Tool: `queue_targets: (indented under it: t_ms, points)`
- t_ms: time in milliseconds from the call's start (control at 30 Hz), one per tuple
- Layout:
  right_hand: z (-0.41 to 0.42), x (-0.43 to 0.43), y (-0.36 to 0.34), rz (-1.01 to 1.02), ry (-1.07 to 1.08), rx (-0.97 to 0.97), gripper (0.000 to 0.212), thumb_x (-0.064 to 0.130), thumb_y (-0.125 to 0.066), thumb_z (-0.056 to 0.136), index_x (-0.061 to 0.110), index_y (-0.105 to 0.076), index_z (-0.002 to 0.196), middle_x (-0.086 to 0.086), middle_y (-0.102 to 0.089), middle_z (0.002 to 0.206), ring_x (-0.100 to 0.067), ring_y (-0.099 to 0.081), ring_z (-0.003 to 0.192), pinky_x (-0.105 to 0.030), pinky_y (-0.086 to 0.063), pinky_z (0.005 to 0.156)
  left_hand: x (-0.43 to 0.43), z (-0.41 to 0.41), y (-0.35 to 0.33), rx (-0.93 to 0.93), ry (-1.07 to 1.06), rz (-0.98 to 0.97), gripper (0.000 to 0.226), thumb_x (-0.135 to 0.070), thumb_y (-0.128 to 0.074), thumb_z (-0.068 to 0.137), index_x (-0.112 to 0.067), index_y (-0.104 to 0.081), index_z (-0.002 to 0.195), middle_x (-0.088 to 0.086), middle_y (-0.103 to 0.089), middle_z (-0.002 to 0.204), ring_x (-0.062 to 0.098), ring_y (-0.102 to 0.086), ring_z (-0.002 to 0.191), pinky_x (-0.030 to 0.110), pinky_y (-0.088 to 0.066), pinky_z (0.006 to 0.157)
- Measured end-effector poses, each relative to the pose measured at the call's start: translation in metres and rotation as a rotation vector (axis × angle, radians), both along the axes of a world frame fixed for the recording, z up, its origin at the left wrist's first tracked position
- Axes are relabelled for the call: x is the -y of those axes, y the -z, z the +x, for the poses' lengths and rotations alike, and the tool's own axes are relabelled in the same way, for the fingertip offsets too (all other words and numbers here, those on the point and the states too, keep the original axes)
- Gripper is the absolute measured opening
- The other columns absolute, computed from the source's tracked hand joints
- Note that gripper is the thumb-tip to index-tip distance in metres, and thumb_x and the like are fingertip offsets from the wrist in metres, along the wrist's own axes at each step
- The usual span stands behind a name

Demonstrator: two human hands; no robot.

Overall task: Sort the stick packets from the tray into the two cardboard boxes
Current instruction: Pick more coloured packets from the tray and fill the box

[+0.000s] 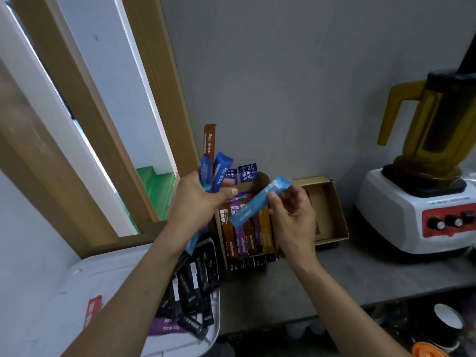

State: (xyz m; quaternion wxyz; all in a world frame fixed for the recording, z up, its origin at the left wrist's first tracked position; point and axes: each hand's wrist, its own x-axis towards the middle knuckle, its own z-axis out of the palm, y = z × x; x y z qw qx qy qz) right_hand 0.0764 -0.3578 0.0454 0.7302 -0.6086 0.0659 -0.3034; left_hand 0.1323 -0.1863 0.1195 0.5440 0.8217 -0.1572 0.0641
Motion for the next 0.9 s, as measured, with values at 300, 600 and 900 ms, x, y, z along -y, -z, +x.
queue_targets:
  t_ms: [300,600,900]
  points:
    - [-0.006,-0.003,0.007,-0.106,-0.195,-0.047,0.055,0.017,-0.072,0.093,0.02,-0.048,0.143,0.0,-0.077,0.104,-0.009,-0.075,0.102,-0.029,-0.063,0.083,0.024,0.004,-0.007,-0.028,0.048,0.132,0.029,-0.031,-0.086,0.079,-0.029,-0.063,0.096,-0.008,-0.076,0.094,0.008,-0.075,0.087,0.04,-0.062,0.087]
    - [-0.016,0.009,0.03,-0.381,-0.231,-0.31,0.041,0.031,-0.081,0.085,0.03,-0.059,0.12,0.004,-0.075,0.11,-0.004,-0.075,0.09,-0.03,-0.065,0.073,0.029,0.008,-0.002,0.101,-0.031,0.283,0.012,-0.025,-0.072,0.094,-0.028,-0.061,0.096,-0.01,-0.068,0.094,0.011,-0.068,0.093,0.029,-0.054,0.077]
    - [-0.028,-0.009,0.071,-1.253,0.127,-0.132,0.021,0.046,-0.065,0.093,0.027,-0.065,0.102,0.008,-0.065,0.105,-0.003,-0.061,0.087,-0.014,-0.048,0.067,0.057,0.029,0.015,0.153,-0.01,0.701,0.014,-0.018,-0.069,0.09,-0.019,-0.058,0.099,-0.006,-0.061,0.089,0.019,-0.064,0.089,0.028,-0.042,0.066]
